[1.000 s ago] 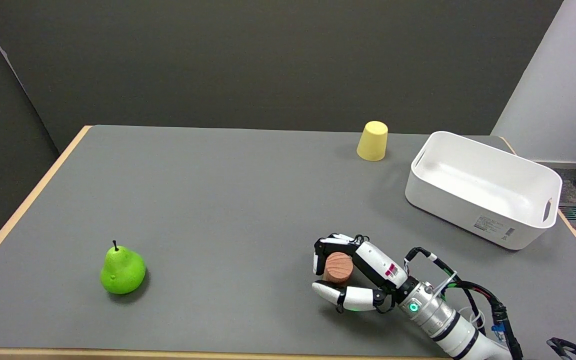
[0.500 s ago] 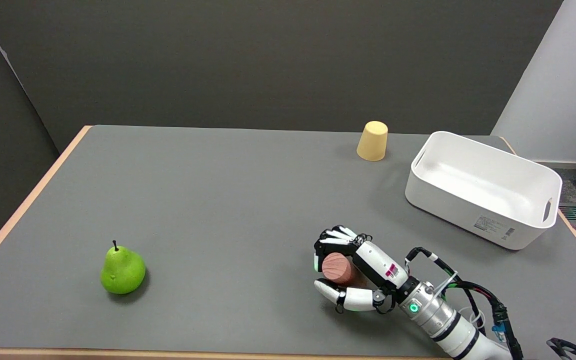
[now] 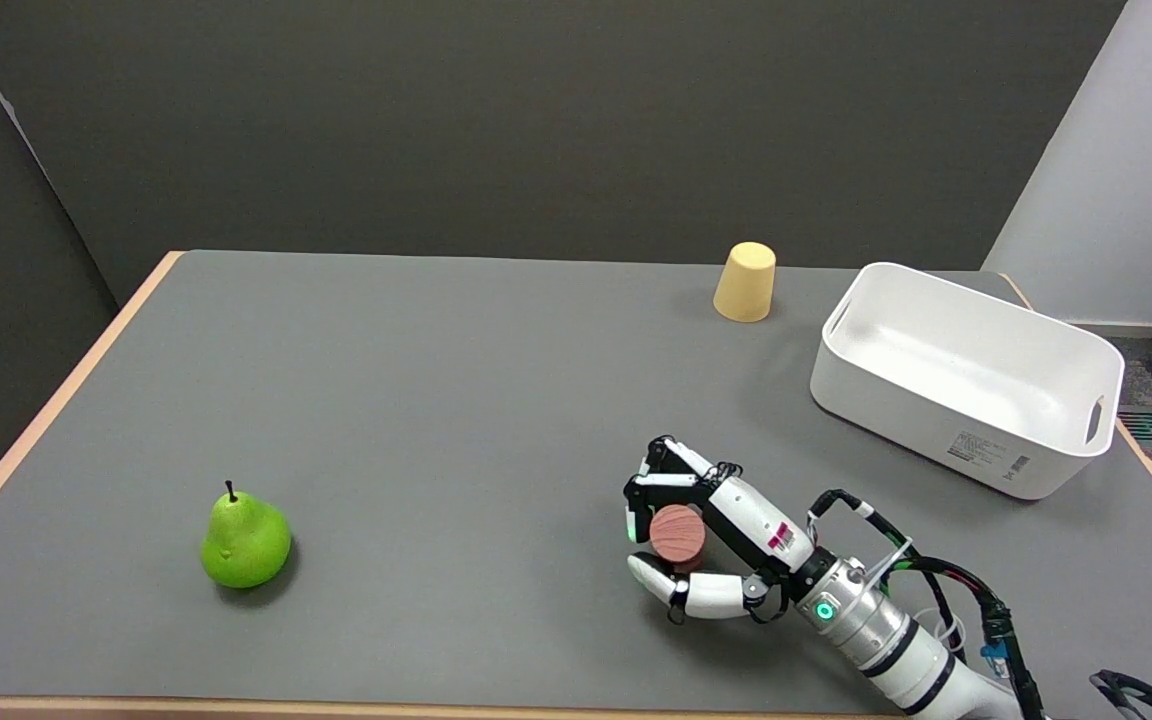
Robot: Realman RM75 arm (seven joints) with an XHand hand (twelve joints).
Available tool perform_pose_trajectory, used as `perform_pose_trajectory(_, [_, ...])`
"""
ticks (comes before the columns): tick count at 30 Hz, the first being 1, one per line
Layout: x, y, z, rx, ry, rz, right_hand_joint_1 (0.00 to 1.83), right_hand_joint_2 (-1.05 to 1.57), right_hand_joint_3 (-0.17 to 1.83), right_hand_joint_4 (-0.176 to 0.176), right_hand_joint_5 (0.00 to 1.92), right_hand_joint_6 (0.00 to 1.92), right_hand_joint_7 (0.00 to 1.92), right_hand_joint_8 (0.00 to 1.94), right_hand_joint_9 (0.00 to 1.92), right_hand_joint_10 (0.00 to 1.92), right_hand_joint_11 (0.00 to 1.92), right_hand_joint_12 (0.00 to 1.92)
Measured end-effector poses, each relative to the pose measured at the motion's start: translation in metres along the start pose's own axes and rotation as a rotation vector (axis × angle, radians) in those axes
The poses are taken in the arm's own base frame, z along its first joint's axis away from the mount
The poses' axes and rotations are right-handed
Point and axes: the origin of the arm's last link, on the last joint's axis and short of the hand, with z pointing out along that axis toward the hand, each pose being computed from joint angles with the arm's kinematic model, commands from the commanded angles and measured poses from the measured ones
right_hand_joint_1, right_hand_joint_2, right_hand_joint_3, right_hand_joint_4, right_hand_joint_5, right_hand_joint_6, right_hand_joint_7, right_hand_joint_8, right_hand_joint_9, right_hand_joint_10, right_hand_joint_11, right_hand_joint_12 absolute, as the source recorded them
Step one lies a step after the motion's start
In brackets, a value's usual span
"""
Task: Pick up the wooden cylinder.
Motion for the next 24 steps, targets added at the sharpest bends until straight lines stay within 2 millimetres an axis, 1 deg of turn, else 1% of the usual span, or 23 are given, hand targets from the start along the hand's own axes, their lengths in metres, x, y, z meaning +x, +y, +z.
perform_pose_trajectory(4, [0.001, 0.000, 0.002, 0.001, -0.001, -0.004, 0.94, 0.90, 0.81, 0.063, 0.74, 1.63, 0.04, 1.94, 0.43, 1.92, 0.15, 1.92])
perform_pose_trajectory(12, [0.002, 0.001, 0.004, 0.003, -0.002, -0.010, 0.94, 0.89, 0.84, 0.057, 0.74, 1.65, 0.05, 1.94, 0.43, 1.92, 0.17, 1.92])
perform_pose_trajectory(16, [0.002, 0.001, 0.006, 0.004, -0.004, -0.016, 0.94, 0.88, 0.86, 0.064, 0.74, 1.66, 0.06, 1.94, 0.44, 1.92, 0.18, 1.92])
perform_pose_trajectory(17, [0.002, 0.001, 0.006, 0.004, -0.007, -0.018, 0.93, 0.88, 0.87, 0.062, 0.73, 1.67, 0.06, 1.94, 0.45, 1.92, 0.18, 1.92])
perform_pose_trajectory(19, [0.003, 0.001, 0.007, 0.006, -0.010, -0.023, 0.92, 0.89, 0.91, 0.031, 0.70, 1.75, 0.06, 1.94, 0.44, 1.92, 0.19, 1.92])
perform_pose_trajectory(21, [0.003, 0.001, 0.009, 0.008, -0.011, -0.029, 0.91, 0.91, 0.93, 0.018, 0.68, 1.79, 0.06, 1.94, 0.44, 1.92, 0.19, 1.92])
perform_pose_trajectory(24, [0.005, 0.001, 0.011, 0.013, -0.011, -0.043, 0.89, 0.93, 0.93, 0.013, 0.66, 1.83, 0.10, 1.94, 0.47, 1.92, 0.22, 1.92])
